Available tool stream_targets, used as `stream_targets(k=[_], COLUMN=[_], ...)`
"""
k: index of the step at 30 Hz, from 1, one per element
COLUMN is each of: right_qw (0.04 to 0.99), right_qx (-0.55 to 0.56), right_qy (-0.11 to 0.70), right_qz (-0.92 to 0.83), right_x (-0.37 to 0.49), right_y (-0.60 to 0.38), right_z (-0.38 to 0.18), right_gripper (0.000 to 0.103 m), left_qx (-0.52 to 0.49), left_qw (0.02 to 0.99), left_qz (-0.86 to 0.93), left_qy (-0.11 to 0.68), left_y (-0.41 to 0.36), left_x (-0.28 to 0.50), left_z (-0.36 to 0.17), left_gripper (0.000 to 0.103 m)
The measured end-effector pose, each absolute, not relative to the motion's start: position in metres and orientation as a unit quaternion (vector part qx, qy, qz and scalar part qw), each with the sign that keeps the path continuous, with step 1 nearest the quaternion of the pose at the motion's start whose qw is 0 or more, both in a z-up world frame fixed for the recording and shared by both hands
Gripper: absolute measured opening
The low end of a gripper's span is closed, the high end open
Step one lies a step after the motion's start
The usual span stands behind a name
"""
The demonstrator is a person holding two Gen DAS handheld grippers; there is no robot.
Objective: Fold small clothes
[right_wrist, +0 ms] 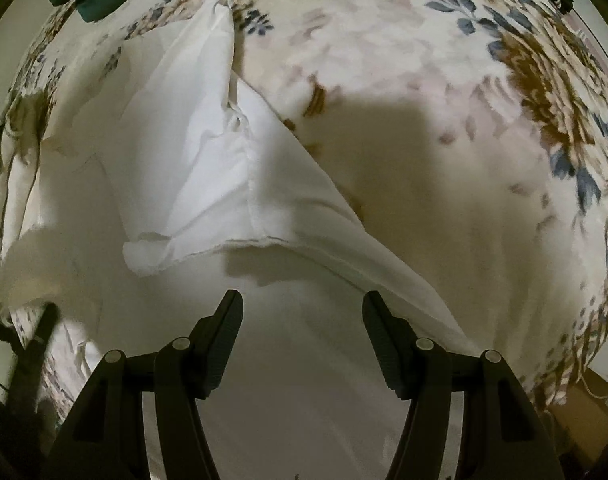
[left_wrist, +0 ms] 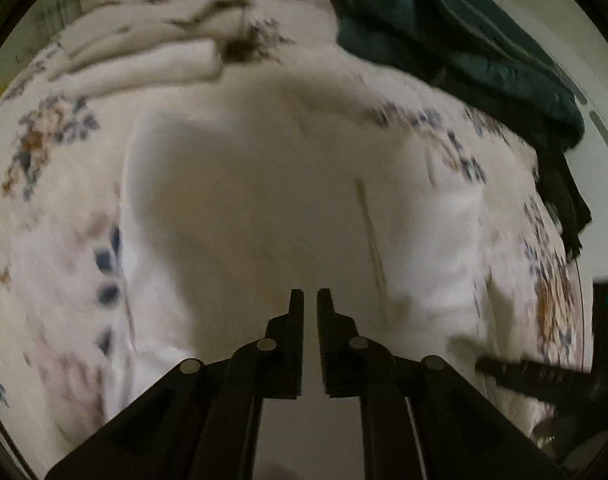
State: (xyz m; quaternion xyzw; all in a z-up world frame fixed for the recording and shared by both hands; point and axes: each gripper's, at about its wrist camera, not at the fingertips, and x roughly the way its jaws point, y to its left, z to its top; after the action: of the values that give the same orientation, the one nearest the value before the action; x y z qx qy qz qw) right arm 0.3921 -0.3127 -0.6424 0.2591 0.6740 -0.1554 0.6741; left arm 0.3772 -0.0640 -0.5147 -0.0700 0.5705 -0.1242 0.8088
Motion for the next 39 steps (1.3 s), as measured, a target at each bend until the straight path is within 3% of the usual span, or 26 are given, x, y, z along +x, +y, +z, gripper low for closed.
stream_targets(k=[1,2,3,4,5,6,13,21,22,23,25,30,31,32,34,35,39], right_qw=[0.676,0.679,0.683,0.686,0.689,0.691,0.693,0.655,0.655,0.661,0.682,0.716,0.705,0.693,0.679,0.681,0.681], right_qx=[0.255,0.252,0.247,0.242,0.241,0.243,0.274,0.328,0.342,0.342,0.303,0.274,0.265,0.265,0.283,0.288,0.292], right_qy=[0.674,0.673,0.673,0.673,0.673,0.672,0.666,0.679,0.671,0.665,0.664,0.642,0.658,0.670,0.676,0.672,0.671], right_qz=[-0.153,-0.148,-0.141,-0.133,-0.117,-0.106,0.038,0.054,0.061,0.065,0.047,-0.006,0.003,0.012,0.038,0.040,0.014], right_x=[0.392,0.393,0.396,0.400,0.411,0.417,0.505,0.600,0.602,0.606,0.606,0.607,0.606,0.603,0.589,0.583,0.528], right_y=[-0.312,-0.322,-0.320,-0.319,-0.312,-0.308,-0.232,-0.190,-0.190,-0.186,-0.187,-0.209,-0.210,-0.211,-0.218,-0.224,-0.271], right_z=[-0.638,-0.635,-0.632,-0.630,-0.628,-0.627,-0.637,-0.689,-0.690,-0.688,-0.678,-0.657,-0.658,-0.657,-0.648,-0.644,-0.608], right_gripper=[0.064,0.064,0.064,0.064,0.064,0.064,0.067,0.067,0.051,0.003,0.001,0.002,0.007,0.026,0.051,0.055,0.056], left_qx=[-0.074,-0.082,-0.089,-0.090,-0.089,-0.084,-0.027,-0.063,-0.065,-0.067,-0.068,-0.071,-0.071,-0.070,-0.068,-0.064,-0.047], left_qw=[0.804,0.798,0.794,0.793,0.793,0.797,0.802,0.796,0.797,0.797,0.798,0.800,0.801,0.801,0.804,0.807,0.811], left_qz=[-0.123,-0.122,-0.117,-0.108,-0.096,-0.075,0.074,0.140,0.140,0.139,0.136,0.119,0.115,0.111,0.100,0.094,0.074], left_qy=[0.578,0.584,0.590,0.593,0.595,0.594,0.592,0.585,0.584,0.583,0.583,0.583,0.583,0.584,0.582,0.579,0.578], left_y=[-0.061,-0.057,-0.047,-0.040,-0.035,-0.020,0.063,0.104,0.105,0.103,0.103,0.098,0.095,0.094,0.089,0.086,0.072], left_x=[0.372,0.365,0.356,0.352,0.353,0.347,0.342,0.351,0.349,0.353,0.357,0.369,0.369,0.370,0.371,0.371,0.369], left_z=[-0.517,-0.518,-0.519,-0.520,-0.525,-0.524,-0.541,-0.549,-0.548,-0.548,-0.549,-0.552,-0.551,-0.551,-0.548,-0.546,-0.538], left_gripper=[0.008,0.016,0.036,0.049,0.077,0.091,0.091,0.091,0.091,0.091,0.091,0.091,0.091,0.091,0.091,0.091,0.091])
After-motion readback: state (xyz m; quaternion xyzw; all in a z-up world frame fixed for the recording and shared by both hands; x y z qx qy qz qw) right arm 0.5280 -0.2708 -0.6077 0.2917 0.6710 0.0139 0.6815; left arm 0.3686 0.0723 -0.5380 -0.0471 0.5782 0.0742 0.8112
